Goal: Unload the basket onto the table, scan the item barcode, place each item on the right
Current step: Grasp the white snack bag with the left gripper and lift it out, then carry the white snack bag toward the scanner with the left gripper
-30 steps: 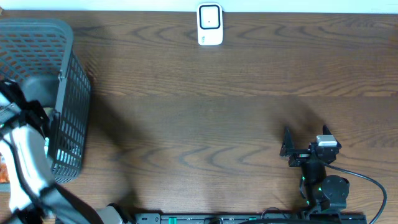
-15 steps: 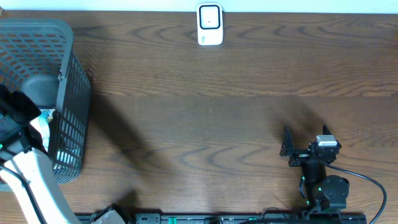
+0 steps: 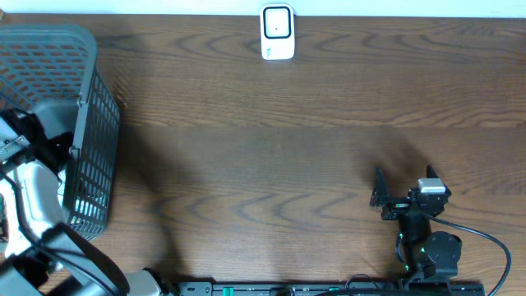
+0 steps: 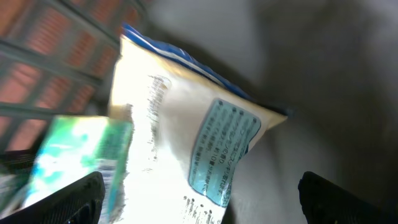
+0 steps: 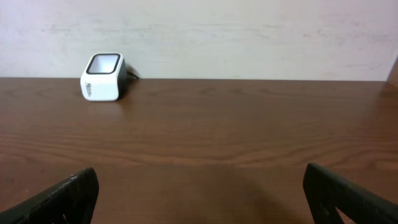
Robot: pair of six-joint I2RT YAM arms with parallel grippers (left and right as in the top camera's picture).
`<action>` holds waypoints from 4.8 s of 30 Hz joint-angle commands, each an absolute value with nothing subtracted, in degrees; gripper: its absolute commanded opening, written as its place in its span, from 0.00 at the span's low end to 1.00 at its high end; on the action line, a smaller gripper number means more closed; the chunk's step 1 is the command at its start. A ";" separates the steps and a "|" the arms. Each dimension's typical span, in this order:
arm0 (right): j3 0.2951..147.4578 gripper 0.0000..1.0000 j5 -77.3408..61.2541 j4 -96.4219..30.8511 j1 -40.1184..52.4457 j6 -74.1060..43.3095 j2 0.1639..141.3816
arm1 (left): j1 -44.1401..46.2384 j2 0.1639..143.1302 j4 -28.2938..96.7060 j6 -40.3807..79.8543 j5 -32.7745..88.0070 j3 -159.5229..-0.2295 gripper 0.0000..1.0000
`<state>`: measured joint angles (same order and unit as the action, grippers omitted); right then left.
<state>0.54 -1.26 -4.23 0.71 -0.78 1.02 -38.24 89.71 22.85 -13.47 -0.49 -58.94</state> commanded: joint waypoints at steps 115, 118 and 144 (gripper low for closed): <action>0.36 0.99 -1.17 -4.32 -0.01 -0.36 0.82 | 38.02 86.87 57.06 19.64 7.90 -59.09 0.98; 0.36 0.99 -1.17 -4.34 -0.01 -0.36 0.82 | 38.09 91.83 55.00 19.62 11.70 -59.09 0.98; 0.36 0.99 -1.17 -4.32 -0.01 -0.36 0.82 | 36.91 104.05 16.43 29.76 19.05 -62.22 0.08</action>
